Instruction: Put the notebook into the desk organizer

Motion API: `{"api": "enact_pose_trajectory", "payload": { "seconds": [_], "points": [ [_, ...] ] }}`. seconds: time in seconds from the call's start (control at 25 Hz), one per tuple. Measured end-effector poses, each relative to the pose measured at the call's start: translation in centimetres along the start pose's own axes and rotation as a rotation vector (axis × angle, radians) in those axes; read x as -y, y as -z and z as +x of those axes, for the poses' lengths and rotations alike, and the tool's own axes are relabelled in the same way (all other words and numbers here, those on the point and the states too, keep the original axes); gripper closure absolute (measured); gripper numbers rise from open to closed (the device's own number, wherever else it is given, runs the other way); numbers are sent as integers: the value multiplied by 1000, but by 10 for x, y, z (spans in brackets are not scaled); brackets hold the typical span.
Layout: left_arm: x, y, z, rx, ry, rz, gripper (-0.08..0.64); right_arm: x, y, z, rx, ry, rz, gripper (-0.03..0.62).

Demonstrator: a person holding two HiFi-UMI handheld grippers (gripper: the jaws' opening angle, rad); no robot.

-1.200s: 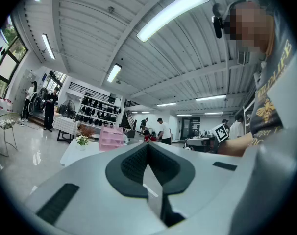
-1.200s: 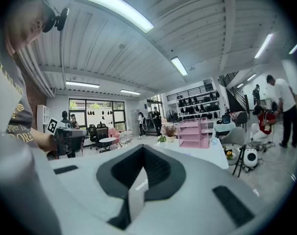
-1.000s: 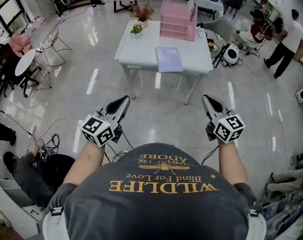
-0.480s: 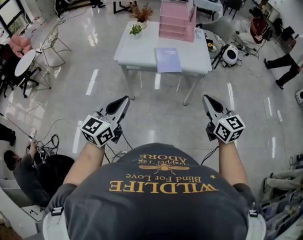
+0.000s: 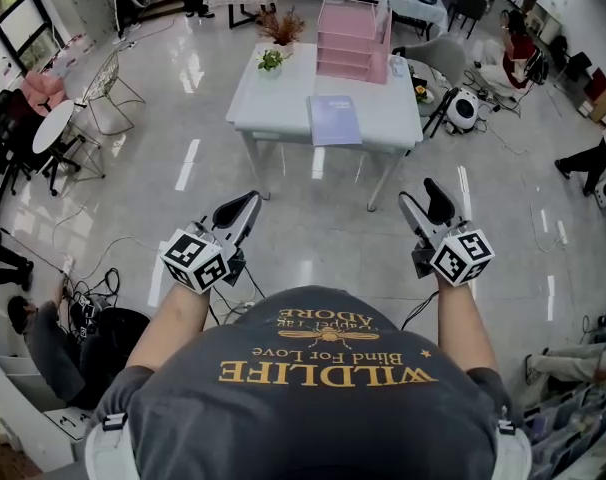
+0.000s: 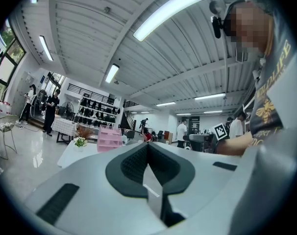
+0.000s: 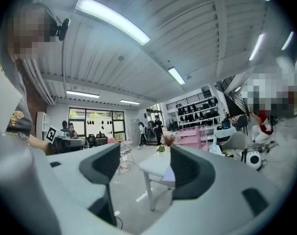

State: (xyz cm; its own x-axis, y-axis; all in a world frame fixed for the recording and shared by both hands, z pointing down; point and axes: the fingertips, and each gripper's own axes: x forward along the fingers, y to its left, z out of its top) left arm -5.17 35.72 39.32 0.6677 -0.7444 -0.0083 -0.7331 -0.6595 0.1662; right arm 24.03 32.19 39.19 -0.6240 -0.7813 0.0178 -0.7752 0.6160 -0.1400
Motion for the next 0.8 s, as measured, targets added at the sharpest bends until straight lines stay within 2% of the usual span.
{"api": "enact_pose_trajectory", "payload": {
  "seconds": [0.08, 0.12, 0.32, 0.56, 0.8],
  "points": [
    [4, 0, 3, -2, -6, 2, 560, 3, -1, 0, -7, -10, -6, 247],
    [7, -1, 4, -2, -9, 4, 560, 4, -1, -2, -11, -17, -5, 238],
    [28, -5, 13, 2, -34, 14, 560, 14, -2, -13, -18, -54, 16, 233],
    [57, 1, 25, -3, -78, 18, 560, 49, 5, -31, -33, -71, 113, 233],
    [79, 4, 39, -18, -94, 25, 560, 70, 11, -36, -31, -109, 170, 233]
  ]
}}
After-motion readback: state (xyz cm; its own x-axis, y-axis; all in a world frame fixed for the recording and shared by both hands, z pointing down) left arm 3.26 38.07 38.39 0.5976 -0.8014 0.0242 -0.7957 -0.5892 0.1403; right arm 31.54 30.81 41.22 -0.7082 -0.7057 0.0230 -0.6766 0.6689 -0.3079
